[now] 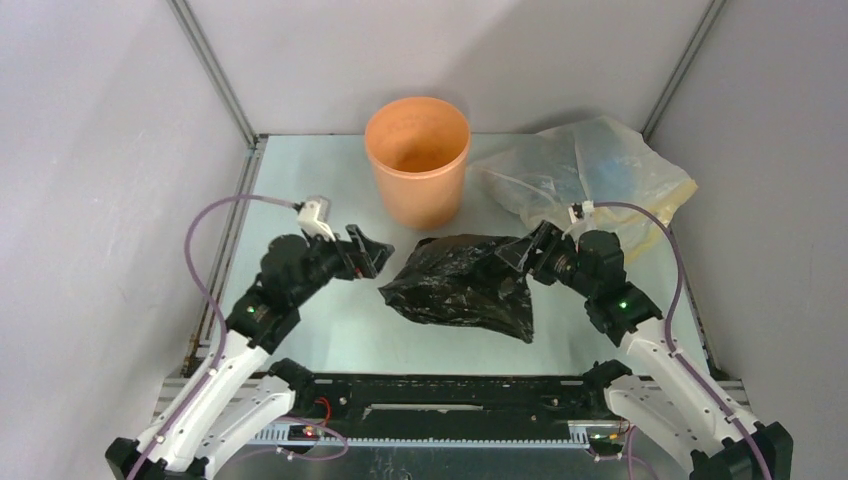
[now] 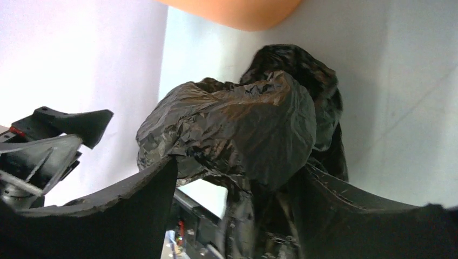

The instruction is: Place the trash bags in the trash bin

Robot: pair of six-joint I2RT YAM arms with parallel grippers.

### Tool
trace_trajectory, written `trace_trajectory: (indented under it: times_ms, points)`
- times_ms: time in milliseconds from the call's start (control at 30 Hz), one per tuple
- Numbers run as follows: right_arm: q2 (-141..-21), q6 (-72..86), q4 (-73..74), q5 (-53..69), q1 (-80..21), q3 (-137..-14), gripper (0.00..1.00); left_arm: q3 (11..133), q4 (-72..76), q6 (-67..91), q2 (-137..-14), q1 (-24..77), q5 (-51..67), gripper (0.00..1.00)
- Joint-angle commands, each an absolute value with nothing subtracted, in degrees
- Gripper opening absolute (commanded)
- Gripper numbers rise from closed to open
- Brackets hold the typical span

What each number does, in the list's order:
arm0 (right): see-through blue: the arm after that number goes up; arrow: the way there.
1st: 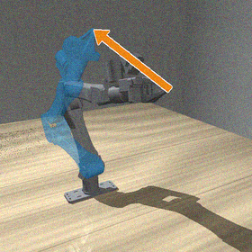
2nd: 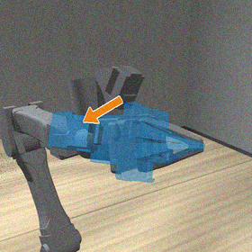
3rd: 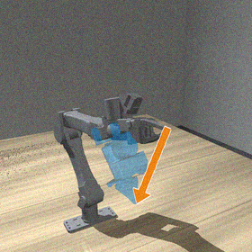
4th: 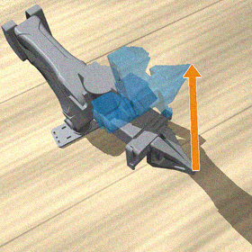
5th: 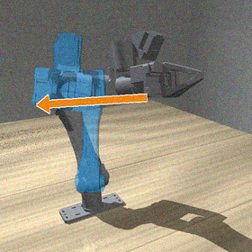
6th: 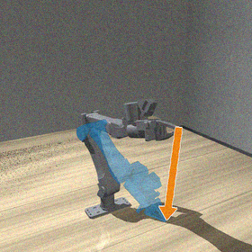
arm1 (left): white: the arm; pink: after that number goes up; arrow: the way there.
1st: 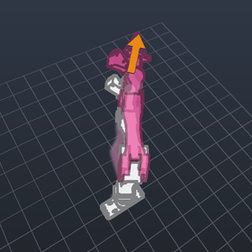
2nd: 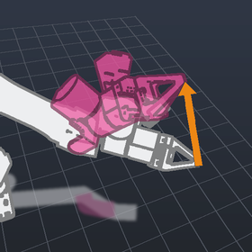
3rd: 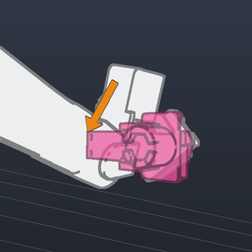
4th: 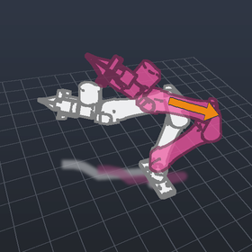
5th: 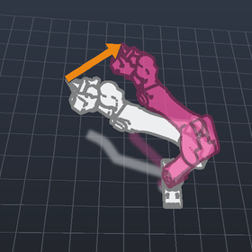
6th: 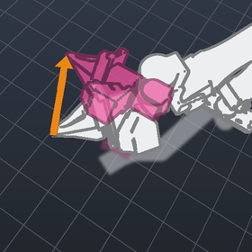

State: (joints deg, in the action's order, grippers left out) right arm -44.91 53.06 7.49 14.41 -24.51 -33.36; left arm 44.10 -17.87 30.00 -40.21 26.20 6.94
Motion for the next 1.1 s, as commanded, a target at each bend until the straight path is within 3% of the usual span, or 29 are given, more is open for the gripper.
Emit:
trace_trajectory:
  times_ms: [0,133,333,533,800,1067]
  points:
    - [-44.9,42.5,13.9,17.2,-24.8,-38.4,0.78,34.5,-7.6,29.1,-37.8,28.8,0.2,0.97]
    - [-45.9,31.5,28.0,1.3,-33.1,-45.5,0.83,27.2,-3.1,28.3,-34.8,29.4,1.6,0.94]
    - [-42.2,28.1,34.0,-16.6,-41.5,-45.9,0.88,20.3,-1.7,29.5,-28.7,30.8,5.9,0.93]
    - [-37.0,30.8,39.0,-26.0,-48.4,-45.9,0.99,14.4,-1.0,29.1,-21.9,38.7,0.9,0.92]
    - [-33.9,29.2,39.6,-29.5,-60.3,-45.9,0.99,11.8,3.8,23.6,-24.5,46.1,-4.7,0.93]
    - [-43.3,19.0,36.1,-37.0,-84.2,-45.9,0.96,13.7,4.7,23.4,-29.8,46.8,-2.9,0.88]
